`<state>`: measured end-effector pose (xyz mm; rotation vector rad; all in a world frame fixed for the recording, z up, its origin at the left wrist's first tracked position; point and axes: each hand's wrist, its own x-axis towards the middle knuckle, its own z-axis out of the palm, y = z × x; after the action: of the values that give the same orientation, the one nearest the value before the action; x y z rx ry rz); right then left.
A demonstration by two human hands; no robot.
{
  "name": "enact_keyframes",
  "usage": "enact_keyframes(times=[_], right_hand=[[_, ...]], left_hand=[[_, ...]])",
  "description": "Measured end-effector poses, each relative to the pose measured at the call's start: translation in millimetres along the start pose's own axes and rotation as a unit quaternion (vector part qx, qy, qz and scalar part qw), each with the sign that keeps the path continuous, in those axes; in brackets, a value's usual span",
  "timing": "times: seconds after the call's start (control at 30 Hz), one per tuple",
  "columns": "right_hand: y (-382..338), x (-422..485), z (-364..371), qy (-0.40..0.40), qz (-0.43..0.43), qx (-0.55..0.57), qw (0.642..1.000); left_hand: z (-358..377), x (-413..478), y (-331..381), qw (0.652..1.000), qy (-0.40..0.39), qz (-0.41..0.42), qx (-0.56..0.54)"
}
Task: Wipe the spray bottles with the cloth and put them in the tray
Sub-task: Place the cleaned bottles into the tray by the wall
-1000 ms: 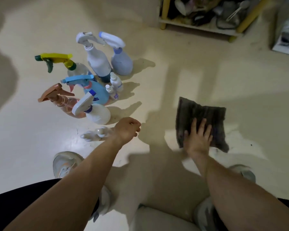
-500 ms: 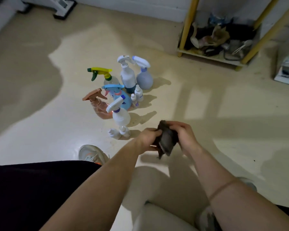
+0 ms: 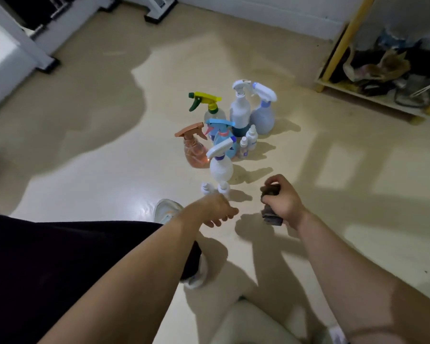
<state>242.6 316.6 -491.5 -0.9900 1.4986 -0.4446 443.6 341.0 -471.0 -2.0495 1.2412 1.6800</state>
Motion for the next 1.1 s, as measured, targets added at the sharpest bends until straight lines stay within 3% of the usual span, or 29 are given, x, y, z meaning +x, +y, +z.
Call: enact_keyframes(times=[0.07, 0.17, 0.27, 0.4, 0.53, 0.7, 0.87, 1.0, 1.1], right_hand=[[-14, 8, 18, -0.029, -0.01, -0.08, 0.996], [-41, 11, 45, -0.054, -0.013, -0.228, 0.972], [-56, 14, 65, -0.05, -0.077, -0.416, 0.905], [-55, 30, 88, -0.005, -0.191, -0.512, 0.838], [-37, 46, 103, -0.008, -0.226, -0.552, 0.802], [-32, 51, 100, 0.024, -0.236, -0.539, 0.808], [-44, 59, 41, 0.023, -0.163, -0.523, 0.836], [-61, 74, -18, 0.061, -0.236, -0.514, 0.823], [-88, 97, -45, 0.041, -0.267, -0.537, 0.799]], left_hand=[[-17, 1, -30, 0.997, 0.064, -0.032, 0.016], [-36, 4, -60, 0.971, 0.223, -0.046, 0.068], [-39, 20, -67, 0.945, 0.317, 0.041, 0.068], [-37, 43, -53, 0.937, 0.29, 0.11, 0.16], [-29, 57, -53, 0.935, 0.282, 0.135, 0.169], [-30, 57, -50, 0.926, 0.298, 0.146, 0.181], [-26, 49, -18, 0.927, 0.25, 0.156, 0.232], [-22, 45, 27, 0.921, 0.215, 0.191, 0.262], [-15, 47, 65, 0.89, 0.289, 0.206, 0.287]])
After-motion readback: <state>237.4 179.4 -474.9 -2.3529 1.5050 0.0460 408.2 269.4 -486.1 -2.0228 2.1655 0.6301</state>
